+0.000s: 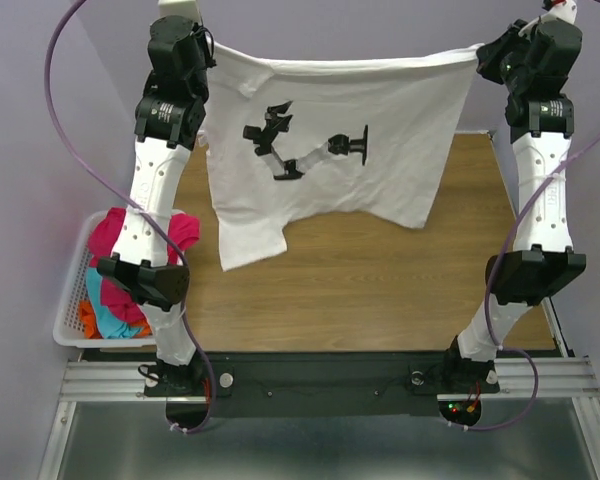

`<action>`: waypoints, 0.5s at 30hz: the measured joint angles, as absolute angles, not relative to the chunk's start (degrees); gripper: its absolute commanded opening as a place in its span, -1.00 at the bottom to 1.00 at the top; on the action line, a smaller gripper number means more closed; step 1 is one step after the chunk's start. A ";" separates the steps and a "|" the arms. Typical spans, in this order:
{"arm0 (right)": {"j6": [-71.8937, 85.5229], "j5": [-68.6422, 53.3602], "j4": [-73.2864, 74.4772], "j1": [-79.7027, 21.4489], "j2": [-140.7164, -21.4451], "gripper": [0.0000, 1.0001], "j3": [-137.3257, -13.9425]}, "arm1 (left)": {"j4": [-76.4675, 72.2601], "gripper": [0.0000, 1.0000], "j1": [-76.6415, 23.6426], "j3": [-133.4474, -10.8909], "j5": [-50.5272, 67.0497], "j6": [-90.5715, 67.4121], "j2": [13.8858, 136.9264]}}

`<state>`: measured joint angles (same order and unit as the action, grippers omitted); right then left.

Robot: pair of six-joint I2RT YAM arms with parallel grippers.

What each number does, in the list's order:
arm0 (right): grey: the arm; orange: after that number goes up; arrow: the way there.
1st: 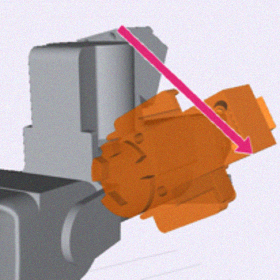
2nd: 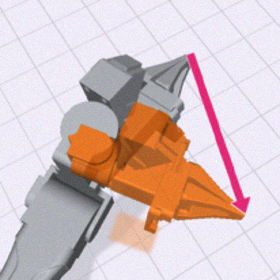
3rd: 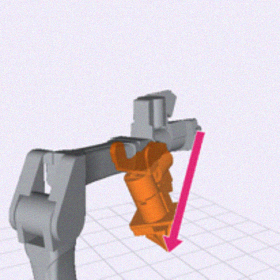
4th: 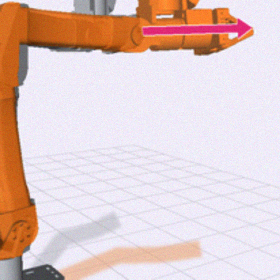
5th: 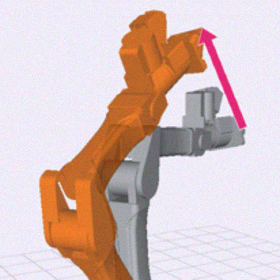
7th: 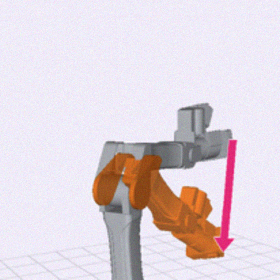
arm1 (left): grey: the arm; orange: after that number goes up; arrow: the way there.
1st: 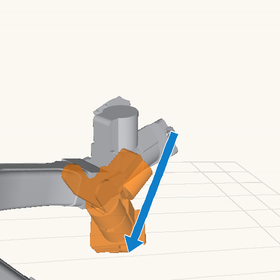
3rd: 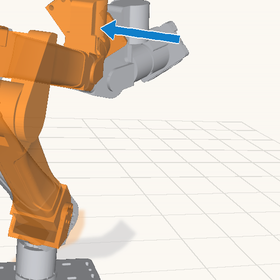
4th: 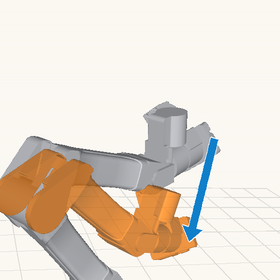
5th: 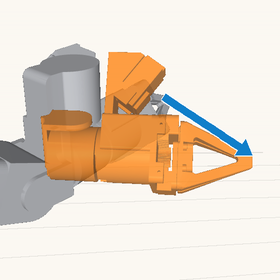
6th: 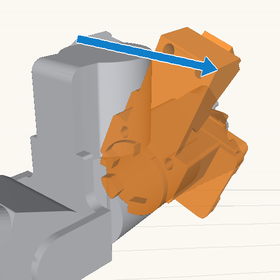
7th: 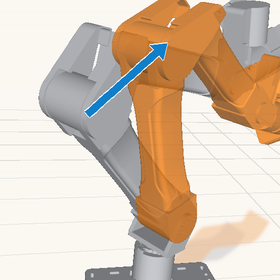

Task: Fold and stack the t-shirts
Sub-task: Flatten the tshirt out, then fold the tshirt

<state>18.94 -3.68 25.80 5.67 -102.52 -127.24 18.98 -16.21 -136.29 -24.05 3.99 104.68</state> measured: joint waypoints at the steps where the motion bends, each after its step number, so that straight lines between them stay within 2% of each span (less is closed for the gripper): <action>1: 19.05 -3.66 25.82 5.65 -103.61 -0.99 -128.92 | 18.98 -1.00 -15.70 -136.40 -23.24 3.92 104.73; 8: 18.83 -2.72 22.87 5.65 -101.80 -0.99 -129.38 | 15.35 -1.00 -13.87 -133.21 -17.93 2.33 101.47; 11: 17.91 -1.83 20.60 5.65 -96.44 -0.99 -121.43 | 13.78 -1.00 -13.74 -125.75 -16.56 1.10 96.33; 15: 15.86 -0.93 16.88 5.65 -88.38 -0.99 -107.20 | 11.00 -1.00 -13.76 -109.71 -14.79 -2.55 86.50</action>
<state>15.86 -0.93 16.88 5.65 -88.38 -107.20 11.00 -13.76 -109.71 -14.79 -2.55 86.50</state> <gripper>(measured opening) 0.029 0.033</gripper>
